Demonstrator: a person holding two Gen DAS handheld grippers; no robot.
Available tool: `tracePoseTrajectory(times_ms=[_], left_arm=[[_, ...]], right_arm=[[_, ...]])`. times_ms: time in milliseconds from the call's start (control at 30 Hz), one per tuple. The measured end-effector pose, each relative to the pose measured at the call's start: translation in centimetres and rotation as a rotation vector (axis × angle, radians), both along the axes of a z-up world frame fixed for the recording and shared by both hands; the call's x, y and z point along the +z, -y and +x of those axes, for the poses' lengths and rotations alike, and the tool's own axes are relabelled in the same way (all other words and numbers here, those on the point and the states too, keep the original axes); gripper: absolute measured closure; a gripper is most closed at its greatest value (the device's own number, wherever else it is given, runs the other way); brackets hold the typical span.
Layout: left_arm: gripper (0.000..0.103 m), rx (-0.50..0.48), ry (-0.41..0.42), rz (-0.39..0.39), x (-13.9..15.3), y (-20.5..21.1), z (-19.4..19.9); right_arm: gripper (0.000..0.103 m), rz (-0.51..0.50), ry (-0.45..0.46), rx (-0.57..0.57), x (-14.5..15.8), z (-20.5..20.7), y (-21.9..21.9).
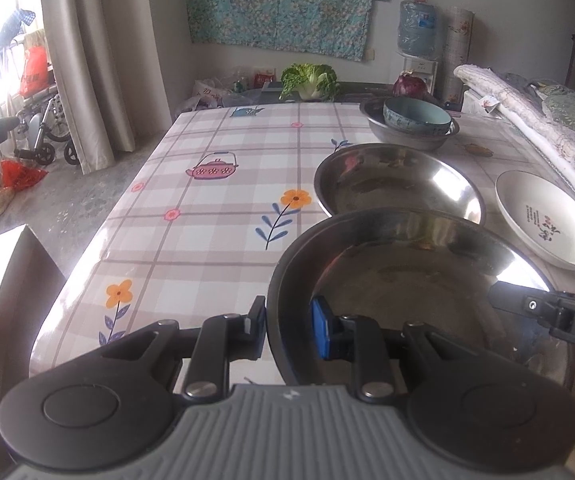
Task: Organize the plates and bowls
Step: 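Carry the steel basin onto the other steel basin with both tools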
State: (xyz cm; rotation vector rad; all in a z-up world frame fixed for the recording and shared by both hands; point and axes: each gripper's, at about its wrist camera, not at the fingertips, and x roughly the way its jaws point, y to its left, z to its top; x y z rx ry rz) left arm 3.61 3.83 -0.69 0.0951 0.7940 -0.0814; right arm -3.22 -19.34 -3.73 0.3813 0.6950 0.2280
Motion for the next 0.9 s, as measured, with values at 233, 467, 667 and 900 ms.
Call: tracePoseTrajectory(times_ms=[233,467,667,900], left_arm=[[0.079,-0.013,0.017,-0.005,0.8,1.5,1.3],[0.076,-0.019,0.027,-0.002,1.2,3.1,3.0],[0.076,-0.029,0.007,-0.005,0.9,3.8,5.5],[0.074,-0.047,-0.015,-0.017,0.1,4.7,9.0]], right_arm=[[0.080,0.015,0.003,-0.023,0.4,0.7,1.5],[0.079,0.030,-0.001,-0.035,0.8,2.3,3.0],[0.078,0.031,-0.010,-0.046,0.8,4.5,4.0],[0.078,0.013,-0.018,-0.071,0.7,7.7,4.8]])
